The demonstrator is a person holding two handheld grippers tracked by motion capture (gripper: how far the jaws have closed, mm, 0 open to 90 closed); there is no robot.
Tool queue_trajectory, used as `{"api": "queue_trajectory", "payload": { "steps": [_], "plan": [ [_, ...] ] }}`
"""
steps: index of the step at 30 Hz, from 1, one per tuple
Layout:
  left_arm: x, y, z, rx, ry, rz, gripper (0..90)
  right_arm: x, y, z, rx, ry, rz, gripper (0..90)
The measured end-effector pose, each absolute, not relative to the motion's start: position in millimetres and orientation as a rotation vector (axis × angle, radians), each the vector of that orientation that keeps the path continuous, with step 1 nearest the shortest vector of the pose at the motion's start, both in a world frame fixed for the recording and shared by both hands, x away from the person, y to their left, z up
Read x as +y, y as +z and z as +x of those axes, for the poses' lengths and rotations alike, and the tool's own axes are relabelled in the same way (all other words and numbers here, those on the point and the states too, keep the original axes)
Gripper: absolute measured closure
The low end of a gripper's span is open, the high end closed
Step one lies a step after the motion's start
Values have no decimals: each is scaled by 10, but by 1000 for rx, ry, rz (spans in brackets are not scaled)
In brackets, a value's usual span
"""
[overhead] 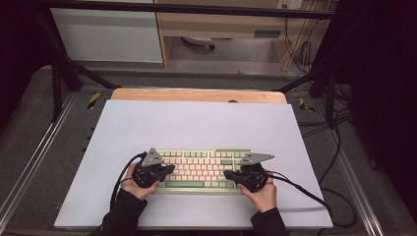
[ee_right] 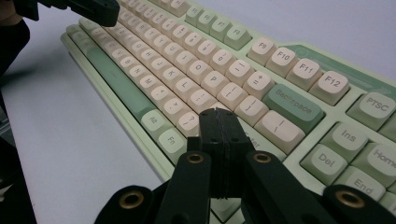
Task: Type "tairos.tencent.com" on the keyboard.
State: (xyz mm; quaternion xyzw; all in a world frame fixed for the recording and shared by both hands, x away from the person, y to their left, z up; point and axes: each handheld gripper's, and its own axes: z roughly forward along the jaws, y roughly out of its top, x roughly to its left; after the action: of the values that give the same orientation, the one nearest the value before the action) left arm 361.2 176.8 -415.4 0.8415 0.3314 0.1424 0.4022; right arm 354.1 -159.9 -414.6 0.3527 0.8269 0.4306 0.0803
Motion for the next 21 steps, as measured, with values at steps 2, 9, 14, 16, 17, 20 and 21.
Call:
{"api": "queue_trajectory", "payload": {
  "steps": [2,9,14,16,17,20,21],
  "plan": [
    [1814,-4152,3593,842,363,2118,898,-1596,-4150,3543,2473,1291,1052,900],
    [1961,-4178,3535,862,366,2113,898,-1584,-4154,3546,2474,1293,1062,900],
    [2046,-4189,3502,876,373,2100,898,-1566,-4159,3547,2479,1293,1063,900],
    [2074,-4191,3484,877,375,2097,898,-1553,-4161,3548,2484,1289,1065,900],
    [2088,-4193,3475,877,375,2094,898,-1546,-4166,3552,2486,1292,1060,900],
    [2127,-4199,3456,881,376,2089,897,-1520,-4173,3555,2491,1289,1058,900],
    [2138,-4198,3452,880,374,2088,897,-1511,-4174,3557,2492,1290,1055,900]
  ]
}}
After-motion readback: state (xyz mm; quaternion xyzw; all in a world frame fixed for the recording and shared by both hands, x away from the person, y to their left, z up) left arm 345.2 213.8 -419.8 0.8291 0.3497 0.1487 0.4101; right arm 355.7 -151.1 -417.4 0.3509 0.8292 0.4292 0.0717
